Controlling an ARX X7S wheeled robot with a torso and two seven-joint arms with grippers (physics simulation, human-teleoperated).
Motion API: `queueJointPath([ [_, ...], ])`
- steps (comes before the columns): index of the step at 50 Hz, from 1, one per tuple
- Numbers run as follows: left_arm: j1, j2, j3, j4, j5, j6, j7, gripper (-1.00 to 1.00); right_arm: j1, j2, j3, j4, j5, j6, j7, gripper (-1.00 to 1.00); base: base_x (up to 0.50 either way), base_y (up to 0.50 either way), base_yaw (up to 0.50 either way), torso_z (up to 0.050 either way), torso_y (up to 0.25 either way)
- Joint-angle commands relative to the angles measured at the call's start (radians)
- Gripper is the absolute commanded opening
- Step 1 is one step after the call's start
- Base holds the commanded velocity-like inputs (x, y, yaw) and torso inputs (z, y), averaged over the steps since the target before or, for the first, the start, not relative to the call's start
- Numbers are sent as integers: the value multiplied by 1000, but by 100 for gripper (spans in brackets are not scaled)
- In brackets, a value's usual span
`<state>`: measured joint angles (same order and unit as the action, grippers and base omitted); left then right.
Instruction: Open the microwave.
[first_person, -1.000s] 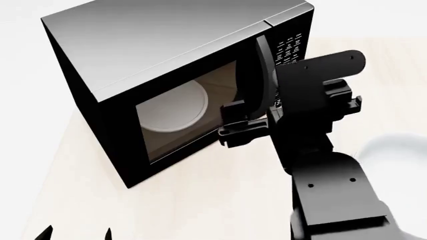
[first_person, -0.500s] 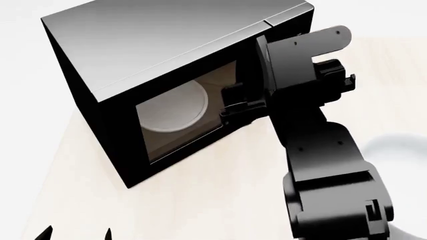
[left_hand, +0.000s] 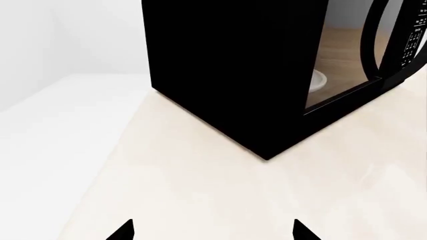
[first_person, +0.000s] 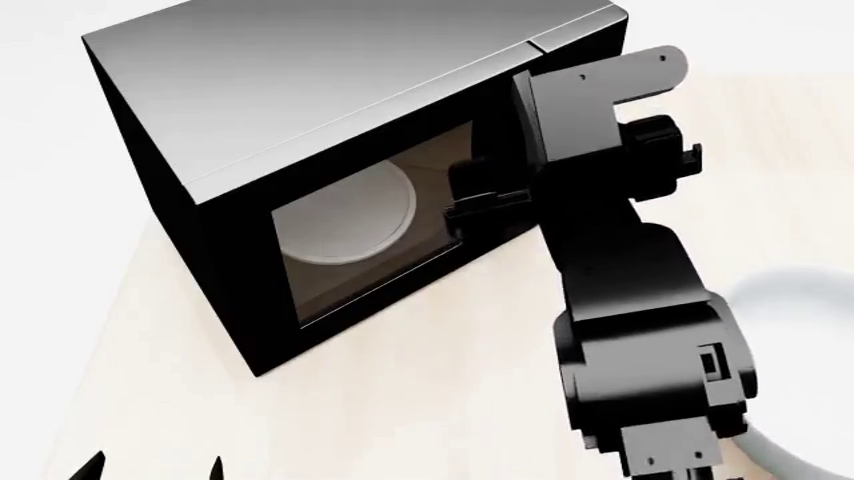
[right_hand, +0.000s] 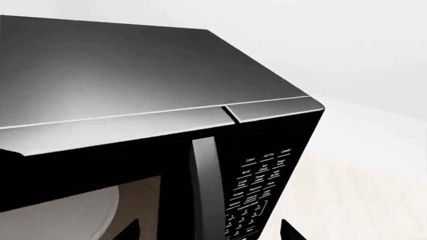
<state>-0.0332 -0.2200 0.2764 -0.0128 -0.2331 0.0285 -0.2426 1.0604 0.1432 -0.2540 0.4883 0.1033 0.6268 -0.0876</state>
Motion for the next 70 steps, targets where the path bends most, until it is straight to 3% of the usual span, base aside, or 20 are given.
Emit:
queueJointPath([
  [1,-1,-3,4,0,-4,1,-5,100,50,-18,-8,127,-3,-66,7,100,0,0,0,0,0],
  [7,-3,-4,6,-2,-7,-1,-7,100,92,-33,-11,263,-7,-138,9,100,0,0,0,0,0],
  [34,-5,-12,17,-2,-13,3,-14,100,126,-60,-34,411,0,-213,14,100,0,0,0,0,0],
  [60,-8,-20,27,-4,-21,7,-24,100,218,-90,-56,704,4,-383,12,100,0,0,0,0,0],
  [65,-9,-21,29,-5,-23,8,-26,100,205,-87,-59,668,10,-359,12,100,0,0,0,0,0],
  [66,-9,-22,29,-5,-23,8,-26,100,202,-86,-60,660,11,-355,13,-100,0,0,0,0,0],
  [70,-9,-23,31,-4,-24,8,-28,100,182,-79,-62,606,16,-327,17,-100,0,0,0,0,0],
])
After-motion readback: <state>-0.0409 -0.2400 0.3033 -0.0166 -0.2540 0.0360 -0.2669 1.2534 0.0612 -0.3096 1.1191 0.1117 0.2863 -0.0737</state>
